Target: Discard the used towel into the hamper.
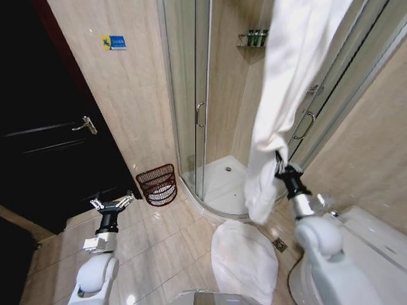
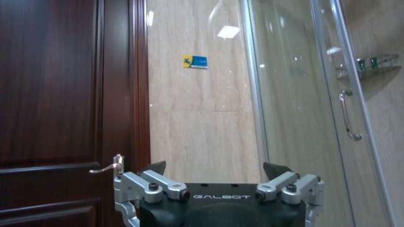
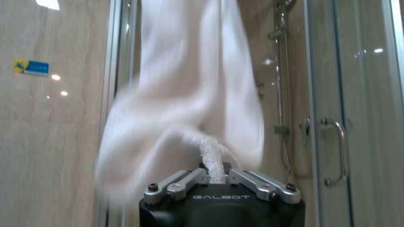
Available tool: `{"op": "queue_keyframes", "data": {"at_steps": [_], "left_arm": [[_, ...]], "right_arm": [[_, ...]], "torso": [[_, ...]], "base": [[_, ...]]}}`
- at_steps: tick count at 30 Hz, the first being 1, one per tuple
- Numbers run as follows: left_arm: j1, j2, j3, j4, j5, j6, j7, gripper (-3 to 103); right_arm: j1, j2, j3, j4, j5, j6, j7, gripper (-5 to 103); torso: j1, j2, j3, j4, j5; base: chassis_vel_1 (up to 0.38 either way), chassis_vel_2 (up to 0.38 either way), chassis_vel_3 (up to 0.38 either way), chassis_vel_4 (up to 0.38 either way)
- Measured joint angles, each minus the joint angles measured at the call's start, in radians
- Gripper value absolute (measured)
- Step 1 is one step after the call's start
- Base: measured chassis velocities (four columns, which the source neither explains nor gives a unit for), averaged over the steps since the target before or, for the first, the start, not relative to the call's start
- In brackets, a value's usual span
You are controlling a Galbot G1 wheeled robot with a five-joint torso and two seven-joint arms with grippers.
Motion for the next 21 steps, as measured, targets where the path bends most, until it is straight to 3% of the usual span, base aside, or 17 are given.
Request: {"op": "queue_keyframes", "data": {"at_steps": [8, 14, 21], "left_arm": [[-0.018, 0.0, 0.001, -0.021, -0.002, 0.013, 0.007, 100], [-0.017, -0.002, -0.001, -0.028, -0.003, 0.008, 0.017, 100], [-0.002, -0.004, -0.002, -0.049, -0.006, 0.005, 0.018, 100]], "right_arm": [[-0.06, 0.091, -0.005, 0.001, -0.078, 0.046, -0.002, 2], [-0.126, 0.159, 0.007, 0.095, -0.127, 0.082, -0.001, 2], [-0.14, 0.141, 0.012, 0.191, -0.148, 0.08, 0.045, 2]], "torso": [[0.0, 0.0, 0.0, 0.0001, 0.0002], [0.0, 0.0, 0.0, -0.0001, 0.0], [0.0, 0.0, 0.0, 0.0, 0.0002]], "base": [[0.0, 0.0, 0.0, 0.0], [0.0, 0.0, 0.0, 0.0], [0.0, 0.0, 0.0, 0.0]]}}
